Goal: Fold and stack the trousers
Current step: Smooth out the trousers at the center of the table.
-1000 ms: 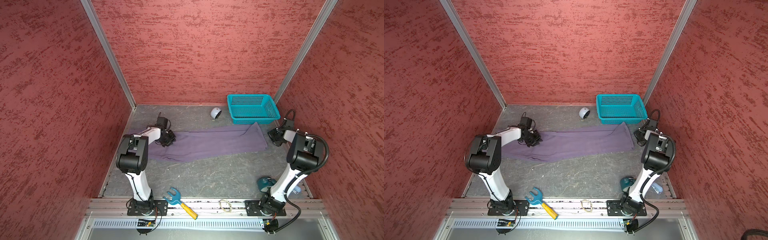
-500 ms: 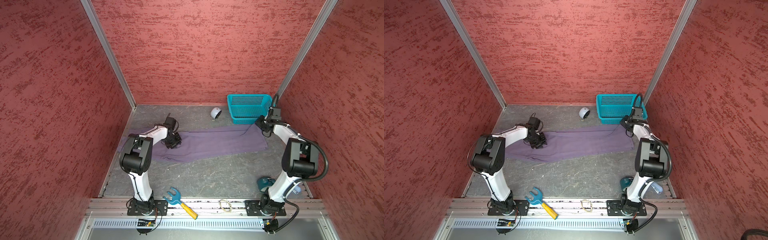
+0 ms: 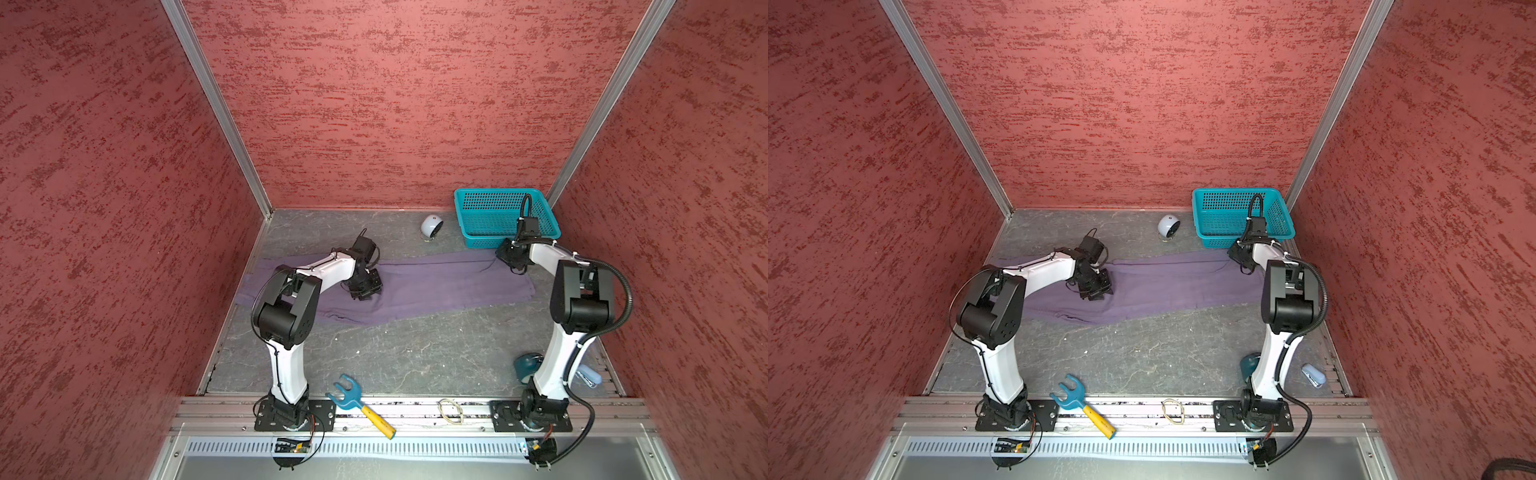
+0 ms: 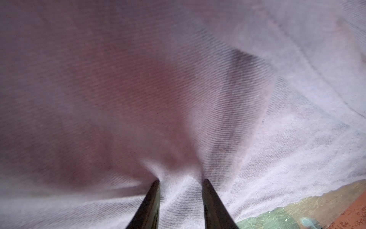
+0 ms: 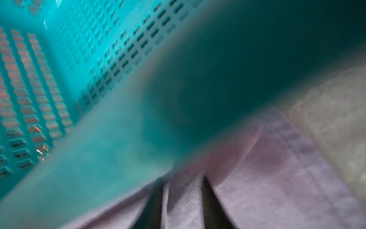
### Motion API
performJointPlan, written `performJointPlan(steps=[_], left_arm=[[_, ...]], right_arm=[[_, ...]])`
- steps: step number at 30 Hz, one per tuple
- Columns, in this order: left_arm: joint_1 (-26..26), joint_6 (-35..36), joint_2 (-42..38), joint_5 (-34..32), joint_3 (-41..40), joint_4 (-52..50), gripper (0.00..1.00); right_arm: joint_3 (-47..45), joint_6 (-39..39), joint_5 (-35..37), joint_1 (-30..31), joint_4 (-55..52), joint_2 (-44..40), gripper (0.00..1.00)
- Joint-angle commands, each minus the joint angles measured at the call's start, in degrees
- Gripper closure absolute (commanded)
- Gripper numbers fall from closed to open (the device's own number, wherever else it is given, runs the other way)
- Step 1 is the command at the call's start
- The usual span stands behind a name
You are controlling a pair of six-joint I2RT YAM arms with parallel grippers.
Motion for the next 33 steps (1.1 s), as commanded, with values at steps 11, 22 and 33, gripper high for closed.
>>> performJointPlan(steps=[11,22,33], left_arm=[[-1.8,1.6,-0.2,1.6,-11.4,0.3,0.63],[-2.2,4.2,-0.5,2.5,-9.7,-0.1,0.64],[2.7,4.4,-7.6,3.8,-5.2,-4.9,0.54]], right_arm=[[-4.7,7.5,4.7,-7.9,-0.7,-9.0,1.00],[-4.9,7.7,5.1,-11.0,-1.7,-8.7,0.97],[0.5,5.4,6.0,-11.6,-3.7,-6.4,0.61]])
